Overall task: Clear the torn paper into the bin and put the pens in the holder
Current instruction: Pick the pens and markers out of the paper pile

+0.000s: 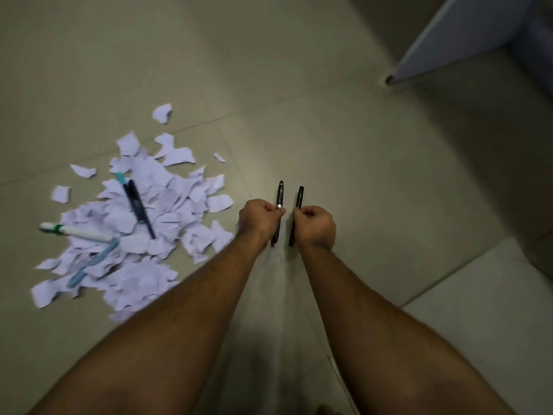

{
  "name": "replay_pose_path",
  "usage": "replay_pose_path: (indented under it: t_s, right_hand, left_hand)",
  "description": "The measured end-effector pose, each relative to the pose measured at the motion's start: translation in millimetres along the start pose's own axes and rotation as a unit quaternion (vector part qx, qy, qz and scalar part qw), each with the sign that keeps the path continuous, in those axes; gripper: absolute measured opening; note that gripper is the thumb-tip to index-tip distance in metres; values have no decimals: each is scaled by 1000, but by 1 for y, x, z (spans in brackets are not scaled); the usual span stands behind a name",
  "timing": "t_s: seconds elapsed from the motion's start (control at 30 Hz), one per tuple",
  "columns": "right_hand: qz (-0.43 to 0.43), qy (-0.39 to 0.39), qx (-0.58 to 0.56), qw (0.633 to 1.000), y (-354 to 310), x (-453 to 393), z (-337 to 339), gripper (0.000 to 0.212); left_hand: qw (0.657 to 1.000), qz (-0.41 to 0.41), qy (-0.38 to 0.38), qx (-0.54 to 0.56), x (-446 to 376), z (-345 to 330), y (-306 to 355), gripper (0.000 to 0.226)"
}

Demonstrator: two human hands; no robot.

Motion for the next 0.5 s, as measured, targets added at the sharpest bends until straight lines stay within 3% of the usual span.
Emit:
replay_pose_path:
  t_s: [0.27, 0.5]
  right_hand:
    - [-35, 31, 13, 999, 33, -22, 26, 14]
    - [13, 20, -36, 999, -10, 9, 2, 11]
  left_hand:
    - [983, -80, 4, -165, 3, -41, 29, 31]
    - [987, -73, 75, -120, 12, 12, 25, 22]
Point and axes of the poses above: each hand's wrist, its own x-axis away from the middle knuckle, its own z-axis out of the back of the hand, y = z × x, the point moved 10 cm from there along -x, towards the middle knuckle, and after that the axes turned 6 degrees about -x, right-handed, at the moved point
